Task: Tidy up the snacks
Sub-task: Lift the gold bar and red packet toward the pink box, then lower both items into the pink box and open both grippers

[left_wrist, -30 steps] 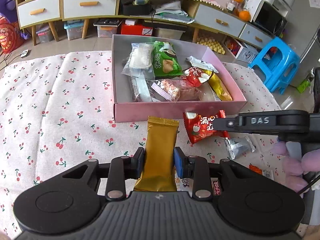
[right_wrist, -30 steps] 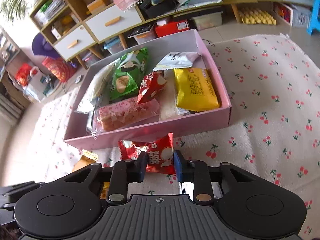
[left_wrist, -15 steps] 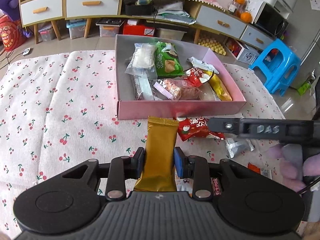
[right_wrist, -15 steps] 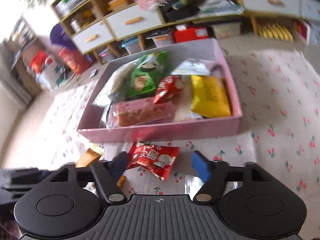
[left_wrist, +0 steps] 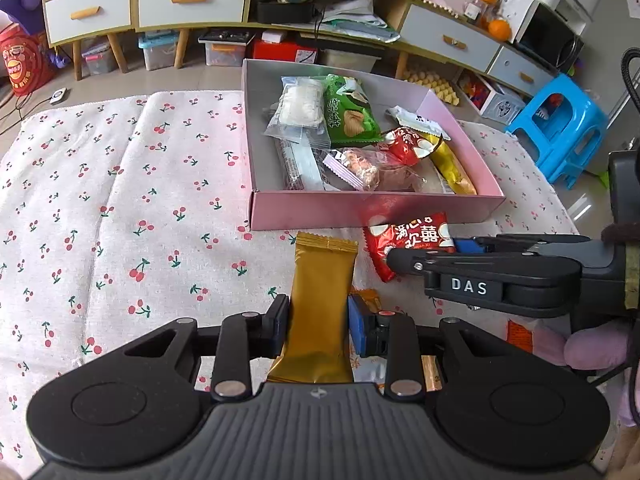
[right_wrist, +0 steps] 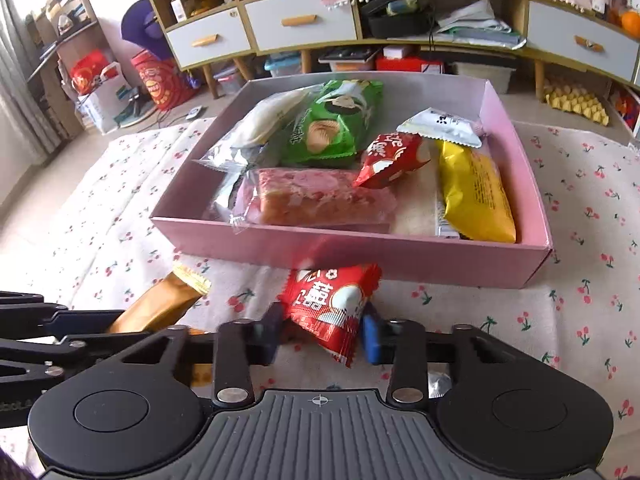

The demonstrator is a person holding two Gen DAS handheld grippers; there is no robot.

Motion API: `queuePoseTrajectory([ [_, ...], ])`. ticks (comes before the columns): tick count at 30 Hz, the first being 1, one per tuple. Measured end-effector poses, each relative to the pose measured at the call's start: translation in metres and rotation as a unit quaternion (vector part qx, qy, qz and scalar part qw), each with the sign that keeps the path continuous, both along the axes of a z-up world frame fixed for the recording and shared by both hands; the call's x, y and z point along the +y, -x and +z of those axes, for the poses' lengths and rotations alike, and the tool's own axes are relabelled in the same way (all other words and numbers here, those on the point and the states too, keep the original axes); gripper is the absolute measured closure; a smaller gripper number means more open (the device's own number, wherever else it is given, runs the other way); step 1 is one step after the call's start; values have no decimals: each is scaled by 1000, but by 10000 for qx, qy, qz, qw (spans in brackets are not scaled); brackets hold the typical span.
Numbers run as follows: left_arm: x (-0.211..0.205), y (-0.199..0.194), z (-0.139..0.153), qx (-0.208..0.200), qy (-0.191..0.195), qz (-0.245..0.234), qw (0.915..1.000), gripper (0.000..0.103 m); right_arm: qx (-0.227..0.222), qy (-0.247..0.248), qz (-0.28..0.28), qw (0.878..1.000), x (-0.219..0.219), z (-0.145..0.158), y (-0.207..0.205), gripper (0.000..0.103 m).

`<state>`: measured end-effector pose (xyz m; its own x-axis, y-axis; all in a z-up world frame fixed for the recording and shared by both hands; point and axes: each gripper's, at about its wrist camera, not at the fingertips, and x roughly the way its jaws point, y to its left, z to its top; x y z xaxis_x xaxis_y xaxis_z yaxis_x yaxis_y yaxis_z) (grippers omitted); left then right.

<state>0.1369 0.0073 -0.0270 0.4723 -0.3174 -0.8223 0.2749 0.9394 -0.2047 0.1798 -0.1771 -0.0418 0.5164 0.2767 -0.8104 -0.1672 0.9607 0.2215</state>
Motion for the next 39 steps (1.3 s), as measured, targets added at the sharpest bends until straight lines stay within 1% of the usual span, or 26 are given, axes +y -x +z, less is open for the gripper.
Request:
queuePoseTrajectory([
  [4,3,1,2,-33,37,14,10000,74,128,-233,-185,9995,-10,7,3,77],
  [8,6,4,6,-92,73,-10,9999,74,156,-562,-266,9979,-27,20,8,78],
  [13,8,7,12,-172,126,-23,9998,74,63,-728,-361,9967,-43,36,17,78],
  [16,4,6,16,-228,189,-32,9996,74,5,-951,-589,9937,-57,42,17,78],
  [18,1,6,19,-300,199,-43,9993,74,-78,-999,-759,9921,-63,47,15,77],
  [21,-4,4,24,-391,199,-33,9990,74,-152,-1166,-1100,9869,-75,49,11,77],
  [24,-10,-4,29,-460,220,-29,9987,74,-164,-1247,-1362,9827,-82,46,3,78],
  [26,-15,-12,33,-519,145,-41,9985,74,-121,-1270,-1469,9809,-84,43,-3,79],
  [28,-22,-23,36,-583,93,-29,9983,74,-112,-1373,-1485,9793,-85,40,-8,79],
  [33,-39,-51,42,-657,147,4,9977,74,-181,-1628,-1480,9753,-88,39,-16,80],
  [36,-49,-62,41,-684,169,-2,9975,74,-251,-1724,-1565,9722,-90,36,-19,80],
  [39,-57,-75,37,-649,165,-41,9977,74,-211,-1877,-1629,9684,-95,30,-23,80],
])
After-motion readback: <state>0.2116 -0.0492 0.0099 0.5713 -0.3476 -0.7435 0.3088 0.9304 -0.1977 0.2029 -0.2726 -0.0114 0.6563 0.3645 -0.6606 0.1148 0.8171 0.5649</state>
